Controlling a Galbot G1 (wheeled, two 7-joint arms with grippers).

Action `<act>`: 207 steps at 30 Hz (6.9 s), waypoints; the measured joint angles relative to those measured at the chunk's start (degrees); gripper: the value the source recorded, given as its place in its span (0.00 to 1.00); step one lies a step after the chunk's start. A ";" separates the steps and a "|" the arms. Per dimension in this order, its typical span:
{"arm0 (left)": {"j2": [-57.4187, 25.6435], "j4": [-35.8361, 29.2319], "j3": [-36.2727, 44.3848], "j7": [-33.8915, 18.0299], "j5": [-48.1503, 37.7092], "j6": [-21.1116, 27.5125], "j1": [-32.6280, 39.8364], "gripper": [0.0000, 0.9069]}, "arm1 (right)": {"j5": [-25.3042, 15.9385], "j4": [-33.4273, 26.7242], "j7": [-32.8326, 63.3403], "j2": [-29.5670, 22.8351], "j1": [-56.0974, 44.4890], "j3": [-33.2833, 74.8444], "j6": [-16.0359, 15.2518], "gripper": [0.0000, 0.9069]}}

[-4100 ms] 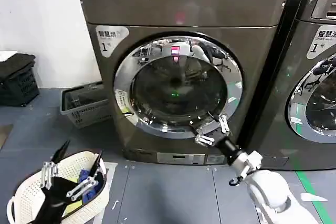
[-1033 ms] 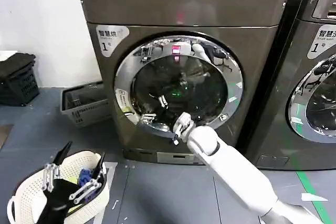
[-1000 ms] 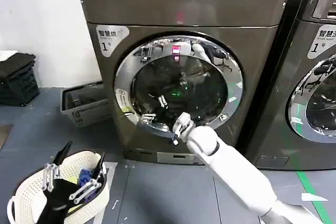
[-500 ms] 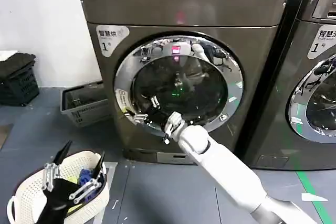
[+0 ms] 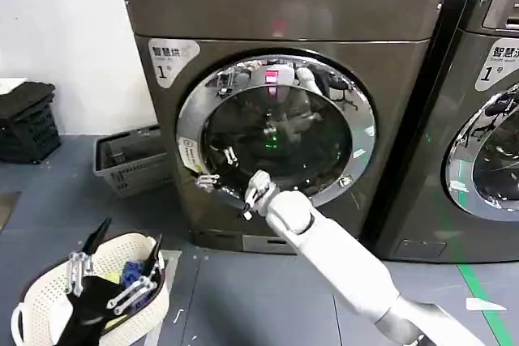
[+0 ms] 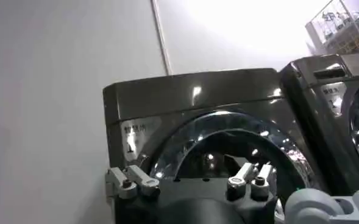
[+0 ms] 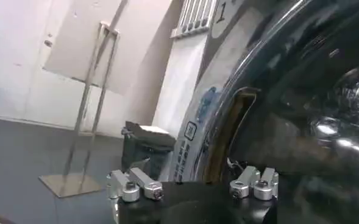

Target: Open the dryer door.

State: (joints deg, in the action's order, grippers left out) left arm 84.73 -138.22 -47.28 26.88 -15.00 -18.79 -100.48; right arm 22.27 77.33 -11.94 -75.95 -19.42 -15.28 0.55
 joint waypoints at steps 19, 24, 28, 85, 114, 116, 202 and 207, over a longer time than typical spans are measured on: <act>-0.09 0.29 0.00 0.05 0.01 -0.11 -0.24 1.00 | -1.11 -4.42 -3.61 -2.59 1.83 0.00 1.06 1.00; -0.16 0.59 0.00 0.06 0.00 -0.14 -0.07 1.00 | -0.94 -5.03 -6.12 -2.14 2.16 -0.31 1.86 1.00; -0.20 0.76 0.01 0.08 0.01 -0.14 0.03 1.00 | -0.84 -5.28 -9.30 -1.48 2.21 -0.42 3.38 1.00; -6.28 8.79 -7.73 -0.14 -6.15 7.80 9.92 1.00 | 18.22 4.94 -52.61 12.17 -1.47 0.94 13.42 1.00; -14.73 14.49 -4.79 -1.38 -7.65 12.53 15.69 1.00 | 23.17 8.73 -70.45 16.94 -2.95 4.20 12.78 1.00; -15.68 14.92 -3.78 -1.41 -7.36 12.85 16.17 1.00 | 23.21 9.35 -70.72 17.48 -3.15 4.45 12.77 1.00; -28.51 29.02 24.24 2.79 -11.35 13.01 39.10 1.00 | 24.96 27.82 -71.29 32.62 -47.24 56.04 13.11 1.00; -28.54 29.37 27.27 3.04 -11.78 12.73 40.84 1.00 | 24.97 30.82 -71.12 31.26 -52.36 61.11 13.11 1.00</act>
State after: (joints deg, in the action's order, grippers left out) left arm 56.20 -108.86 -20.02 29.93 -26.78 -6.06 -59.64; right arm 47.24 108.15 -83.06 -44.69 -71.79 45.83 13.66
